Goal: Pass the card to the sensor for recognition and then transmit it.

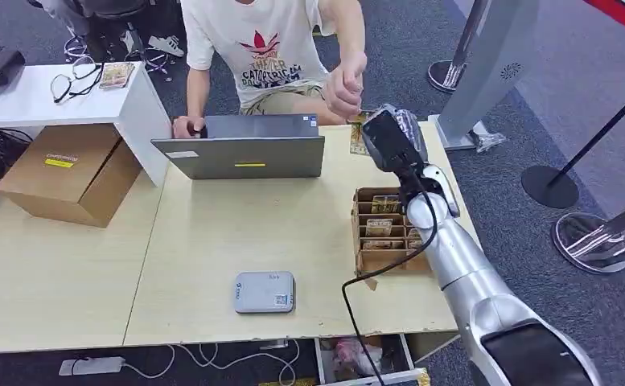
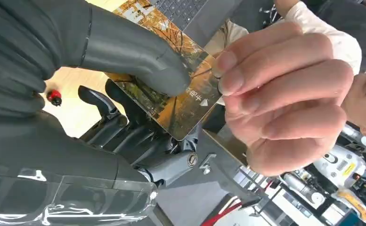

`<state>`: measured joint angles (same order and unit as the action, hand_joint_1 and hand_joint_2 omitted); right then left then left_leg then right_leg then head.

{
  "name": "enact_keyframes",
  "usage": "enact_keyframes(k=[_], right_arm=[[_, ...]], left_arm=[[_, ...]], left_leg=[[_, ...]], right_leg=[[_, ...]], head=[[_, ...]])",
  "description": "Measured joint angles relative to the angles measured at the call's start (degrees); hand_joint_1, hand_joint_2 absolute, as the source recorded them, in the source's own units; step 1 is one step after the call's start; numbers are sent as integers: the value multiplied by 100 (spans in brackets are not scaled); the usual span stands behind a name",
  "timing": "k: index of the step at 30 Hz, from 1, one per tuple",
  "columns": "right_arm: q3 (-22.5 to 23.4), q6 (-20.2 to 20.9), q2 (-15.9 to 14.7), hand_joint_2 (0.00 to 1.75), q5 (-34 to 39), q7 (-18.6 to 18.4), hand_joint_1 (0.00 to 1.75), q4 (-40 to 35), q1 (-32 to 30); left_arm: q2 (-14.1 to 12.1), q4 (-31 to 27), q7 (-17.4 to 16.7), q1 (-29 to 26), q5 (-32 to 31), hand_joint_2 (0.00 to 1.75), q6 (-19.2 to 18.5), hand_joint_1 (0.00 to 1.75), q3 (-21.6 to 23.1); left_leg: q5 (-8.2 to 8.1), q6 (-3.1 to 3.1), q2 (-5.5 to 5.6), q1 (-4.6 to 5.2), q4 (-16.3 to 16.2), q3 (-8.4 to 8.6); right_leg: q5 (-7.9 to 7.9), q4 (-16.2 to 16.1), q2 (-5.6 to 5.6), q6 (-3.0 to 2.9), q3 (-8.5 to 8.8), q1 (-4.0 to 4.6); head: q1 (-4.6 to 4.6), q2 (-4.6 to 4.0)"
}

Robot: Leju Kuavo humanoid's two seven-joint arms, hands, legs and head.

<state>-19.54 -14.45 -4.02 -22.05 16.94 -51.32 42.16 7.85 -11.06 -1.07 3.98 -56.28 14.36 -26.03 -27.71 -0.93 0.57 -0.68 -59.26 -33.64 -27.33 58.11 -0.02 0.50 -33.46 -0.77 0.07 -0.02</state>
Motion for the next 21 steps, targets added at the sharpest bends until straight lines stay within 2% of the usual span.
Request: enact_keyframes(k=[8,9,10,11,21], right_arm=[[-2,76,52,175,4,-9,175,81,20],[0,83,61,175,11,-13,166,83,21],[0,85,63,175,11,-13,9,83,22],[-2,90,72,175,11,-13,0,83,23],[0,125,120,175,22,-59,0,44,0]], left_arm=[[37,0,-15,-4,41,0,135,0,0],[39,0,-15,-4,43,0,144,0,0],[39,0,-15,-4,48,0,146,0,0],[39,0,-15,-4,50,0,151,0,0],[44,0,-15,-12,57,0,164,0,0]], left_leg=[[0,0,1,0,0,-2],[0,0,0,0,0,-2],[0,0,0,0,0,-2],[0,0,0,0,0,-2],[0,0,0,0,0,0]], right_leg=[[0,0,-2,0,0,0],[0,0,-2,0,0,0],[0,0,-2,0,0,0],[0,0,-2,0,0,0],[0,0,-1,0,0,0]], head=[[0,0],[2,0],[0,0],[2,0],[0,0]])
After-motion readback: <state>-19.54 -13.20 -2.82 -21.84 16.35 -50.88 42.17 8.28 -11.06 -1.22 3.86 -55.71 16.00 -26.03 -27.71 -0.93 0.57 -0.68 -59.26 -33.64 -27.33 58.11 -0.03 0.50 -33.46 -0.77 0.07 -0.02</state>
